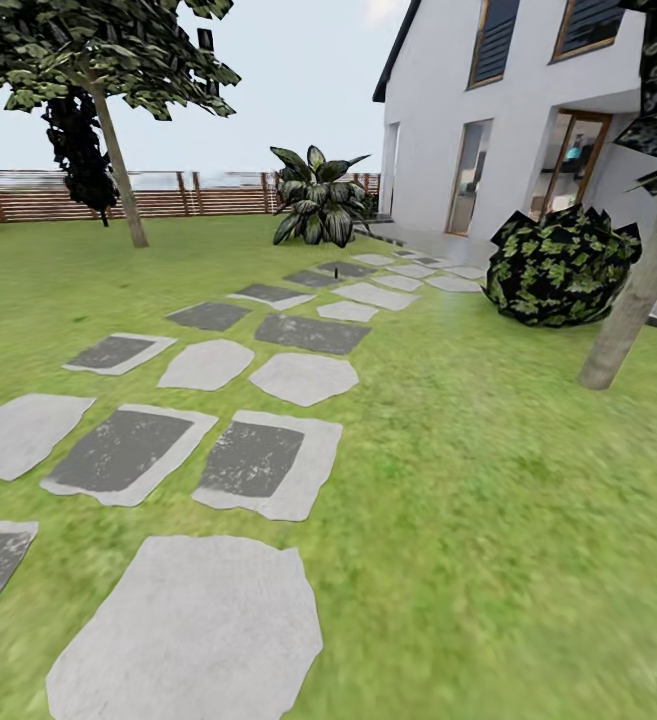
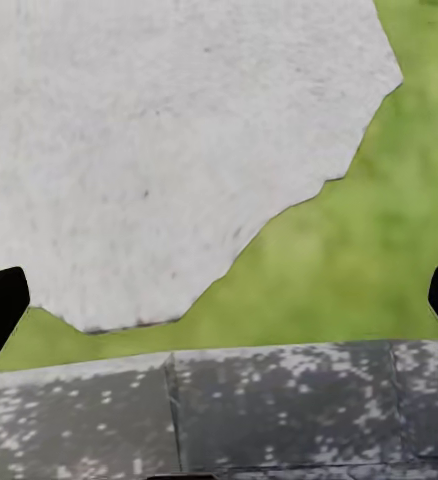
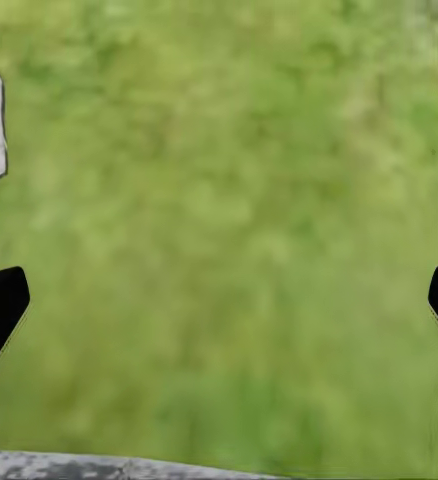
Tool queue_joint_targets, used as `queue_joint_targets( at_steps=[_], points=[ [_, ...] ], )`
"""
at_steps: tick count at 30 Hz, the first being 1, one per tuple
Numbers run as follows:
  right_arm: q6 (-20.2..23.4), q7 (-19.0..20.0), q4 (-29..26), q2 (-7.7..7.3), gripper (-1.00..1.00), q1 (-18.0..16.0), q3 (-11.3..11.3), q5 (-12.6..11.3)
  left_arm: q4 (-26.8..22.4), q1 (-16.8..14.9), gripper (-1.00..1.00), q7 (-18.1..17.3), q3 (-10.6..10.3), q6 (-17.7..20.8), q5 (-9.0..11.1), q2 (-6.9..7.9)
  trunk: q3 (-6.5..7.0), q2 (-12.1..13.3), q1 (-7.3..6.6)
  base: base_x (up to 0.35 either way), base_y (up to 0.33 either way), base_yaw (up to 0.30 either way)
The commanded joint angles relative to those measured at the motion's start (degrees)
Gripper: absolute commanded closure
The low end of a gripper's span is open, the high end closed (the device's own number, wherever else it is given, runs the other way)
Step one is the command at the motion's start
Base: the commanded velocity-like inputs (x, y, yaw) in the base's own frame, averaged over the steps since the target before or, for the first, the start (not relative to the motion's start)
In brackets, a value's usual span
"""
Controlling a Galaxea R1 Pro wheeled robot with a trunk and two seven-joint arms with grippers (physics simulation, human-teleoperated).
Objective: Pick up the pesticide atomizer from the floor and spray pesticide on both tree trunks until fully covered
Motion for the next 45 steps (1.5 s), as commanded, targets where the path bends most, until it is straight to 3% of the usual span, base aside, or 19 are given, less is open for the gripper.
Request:
queue_joint_targets(
  at_steps=[1,45],
  points=[
    [0.0,0.0,0.0,0.0,-1.0,0.0,0.0,0.0,0.0,0.0,-1.0,-0.01,0.0,0.0,0.0,0.0,0.0,0.0,0.0,0.339,0.0,0.0],
    [0.0,0.0,0.09,0.0,-1.0,0.0,0.03,0.0,0.0,0.0,-1.0,-0.02,0.0,0.0,-0.05,0.0,0.0,0.0,0.0,0.339,0.0,0.0]
  ],
)
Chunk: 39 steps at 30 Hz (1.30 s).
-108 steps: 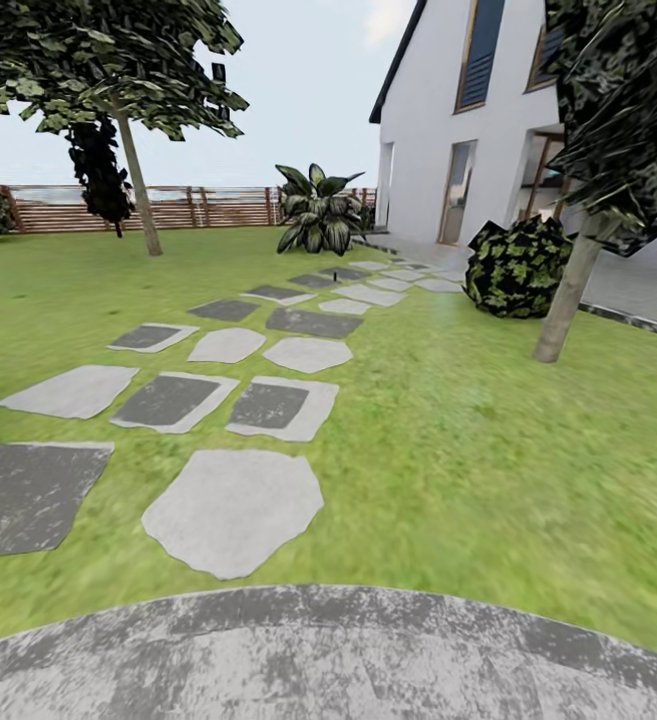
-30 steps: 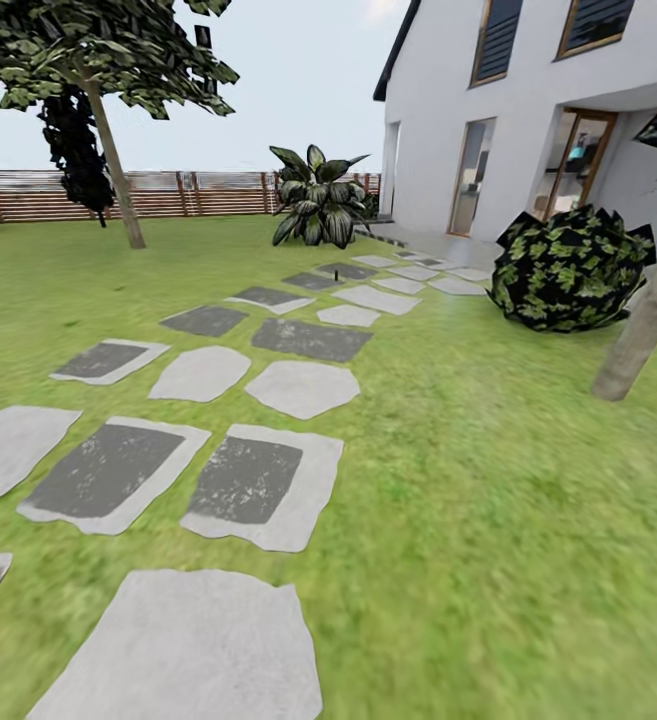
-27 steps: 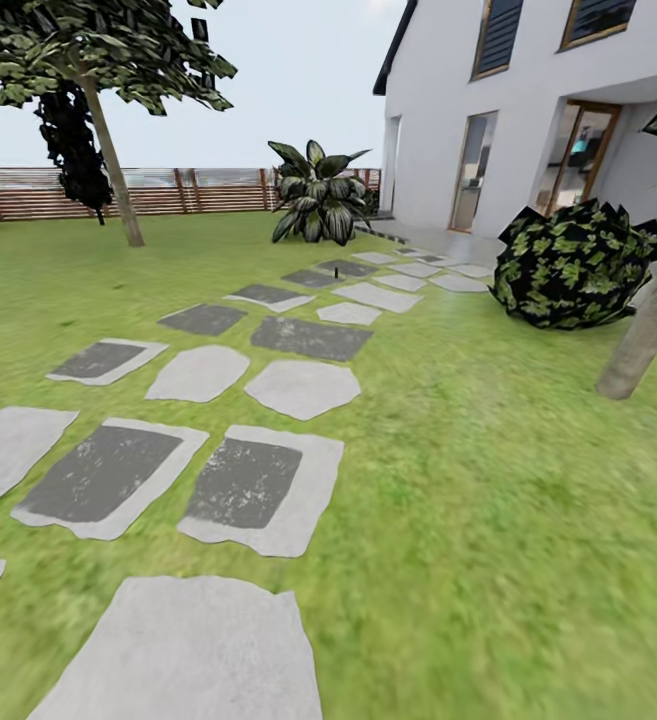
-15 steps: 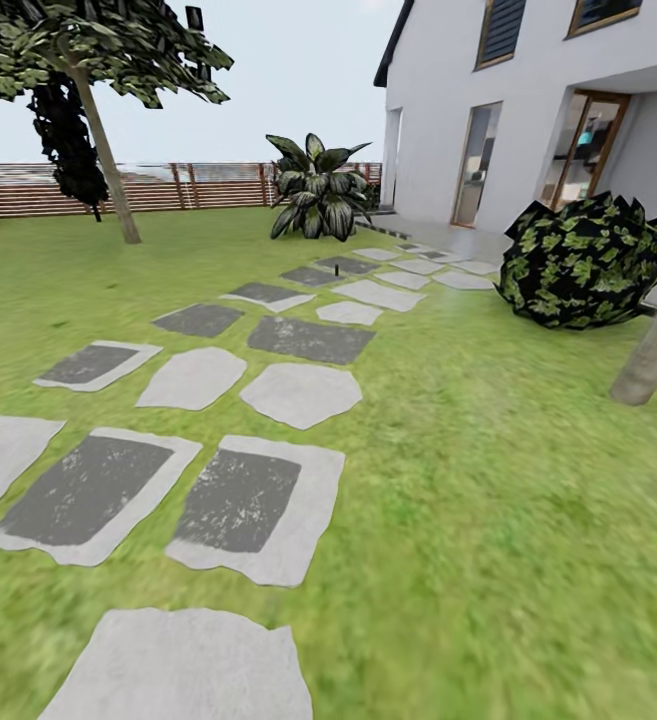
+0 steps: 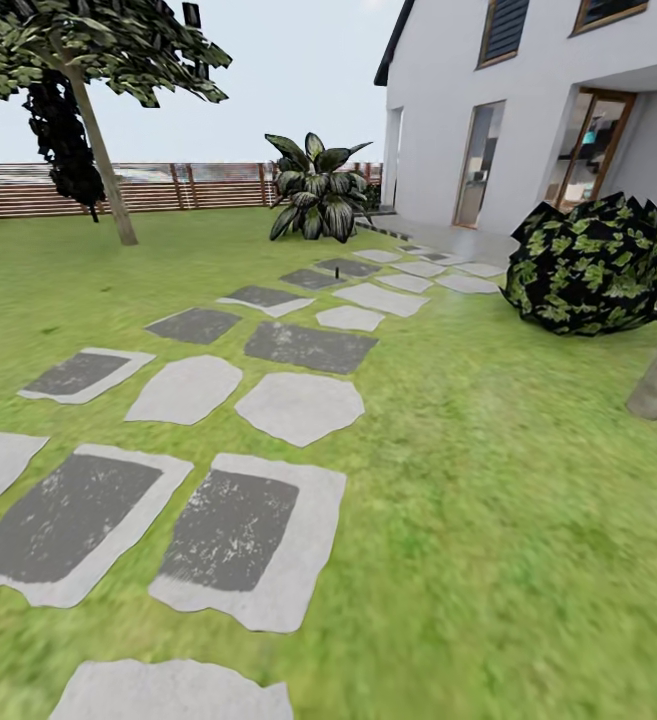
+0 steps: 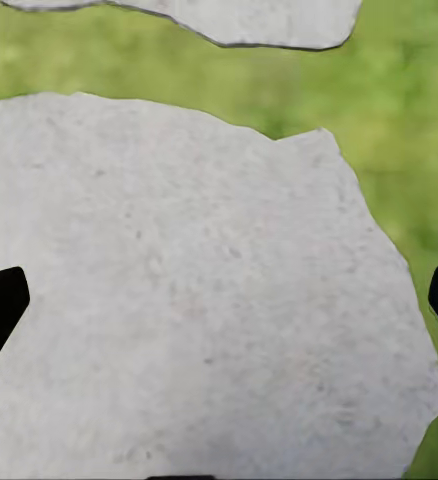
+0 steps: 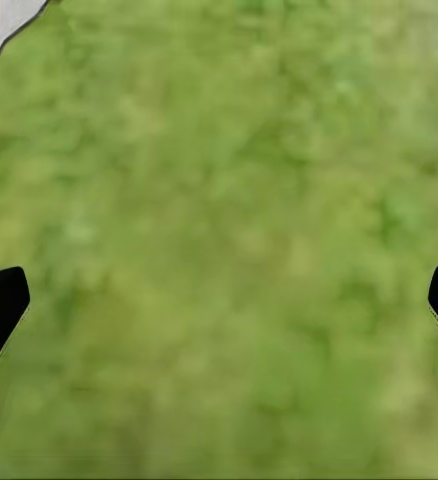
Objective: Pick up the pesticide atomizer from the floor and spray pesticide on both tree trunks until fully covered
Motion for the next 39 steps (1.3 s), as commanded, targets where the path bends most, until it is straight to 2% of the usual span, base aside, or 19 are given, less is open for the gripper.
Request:
queue_joint_targets(
  at_steps=[1,39],
  points=[
    [0.0,0.0,0.0,0.0,-1.0,0.0,-0.01,0.0,0.0,0.0,-1.0,0.0,-0.02,0.0,0.0,0.0,0.0,0.0,0.0,0.339,0.0,0.0],
    [0.0,0.0,1.06,0.0,-1.0,0.0,0.06,0.0,0.0,0.0,-1.0,0.0,0.0,0.0,0.01,0.0,0.0,0.0,0.0,0.339,0.0,0.0]
  ],
)
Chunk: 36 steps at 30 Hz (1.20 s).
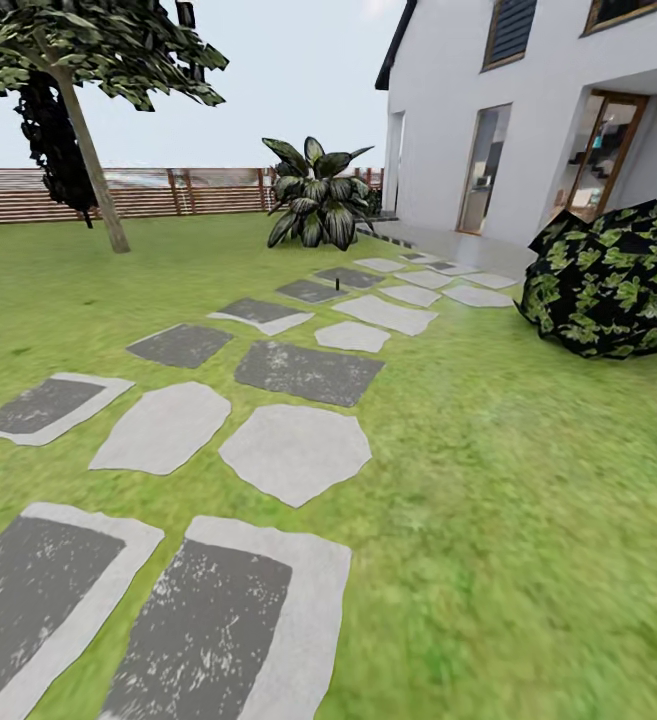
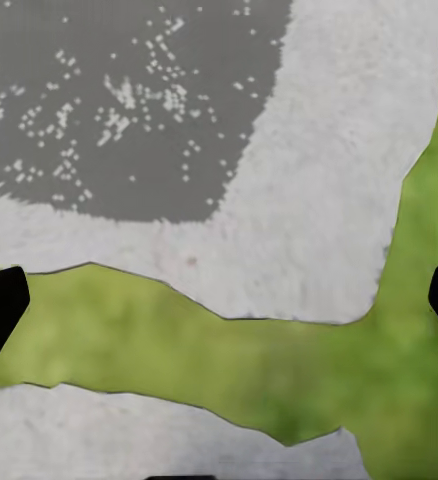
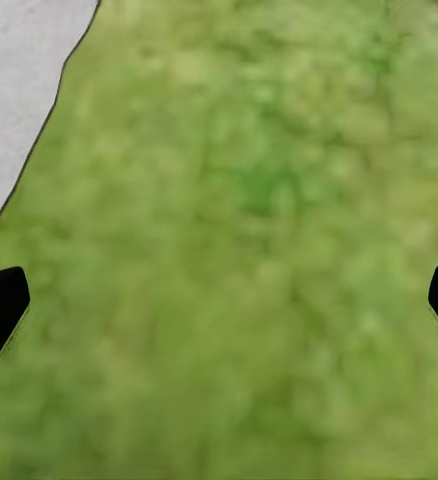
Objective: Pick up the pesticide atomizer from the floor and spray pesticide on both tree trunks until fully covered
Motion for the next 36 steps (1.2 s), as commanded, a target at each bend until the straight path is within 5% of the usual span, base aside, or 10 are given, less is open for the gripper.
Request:
queue_joint_targets(
  at_steps=[1,36],
  points=[
    [0.0,0.0,0.02,0.0,-1.0,0.0,0.0,0.0,0.0,0.0,-1.0,0.0,0.01,0.0,-0.02,0.0,0.0,0.0,0.0,0.339,0.0,0.0],
    [0.0,0.0,0.05,0.0,-1.0,0.0,0.0,0.0,0.0,0.0,-1.0,0.02,-0.04,0.0,-0.05,0.0,0.0,0.0,0.0,0.339,0.0,0.0]
  ],
)
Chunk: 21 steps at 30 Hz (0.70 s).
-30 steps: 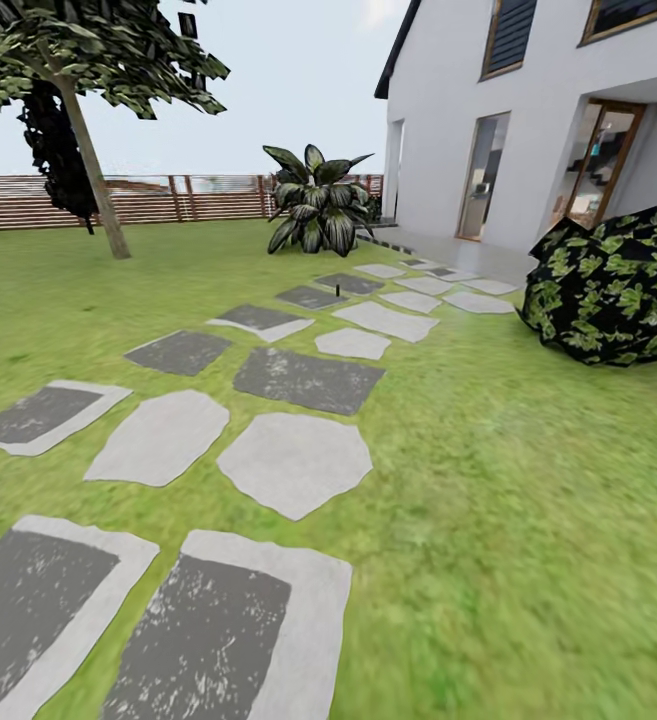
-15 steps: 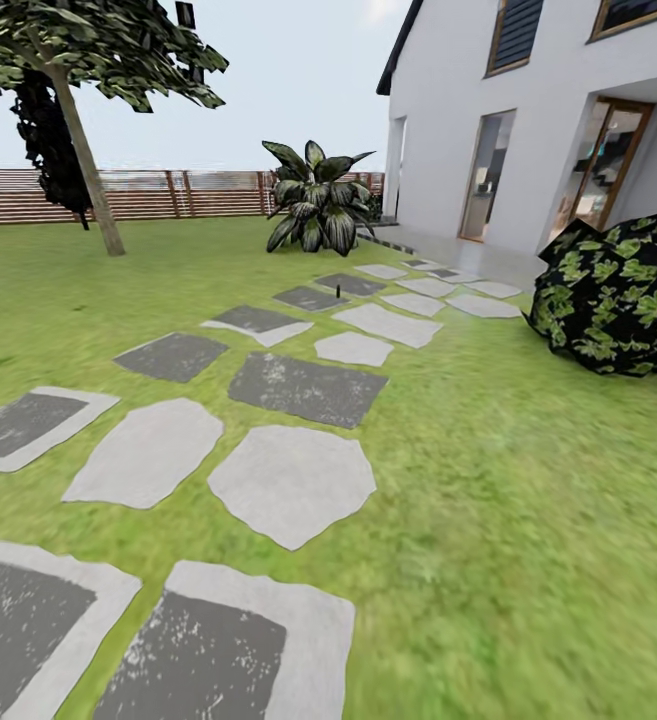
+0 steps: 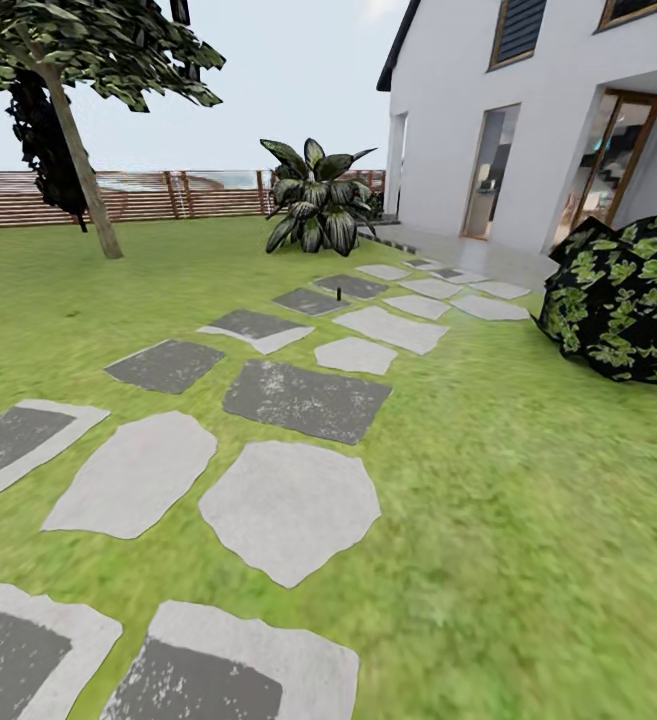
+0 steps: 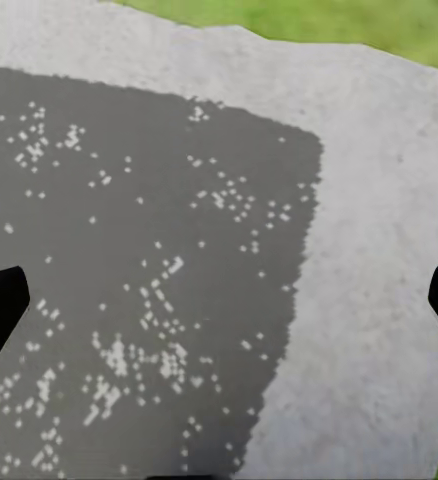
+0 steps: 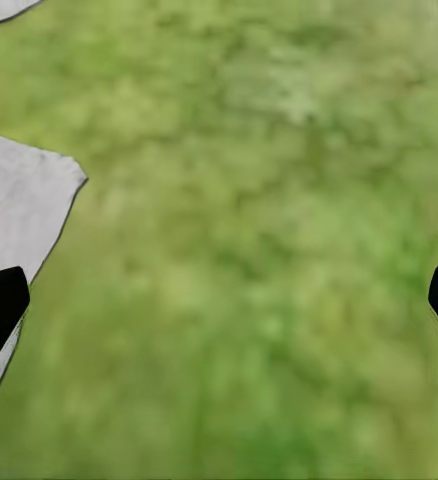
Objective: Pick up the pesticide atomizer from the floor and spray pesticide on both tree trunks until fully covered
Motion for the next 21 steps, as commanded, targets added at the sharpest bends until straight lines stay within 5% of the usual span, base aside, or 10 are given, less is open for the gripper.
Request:
queue_joint_targets(
  at_steps=[1,21],
  points=[
    [0.0,0.0,0.02,0.0,-1.0,0.0,0.0,0.0,0.0,0.0,-1.0,-0.01,0.02,0.0,0.0,0.0,0.0,0.0,0.0,0.339,0.0,0.0],
    [0.0,0.0,0.03,-0.11,-1.0,0.0,-0.05,-0.02,0.0,0.0,-1.0,-0.02,0.0,0.0,0.0,0.0,0.0,0.0,0.0,0.339,0.0,0.0]
  ],
)
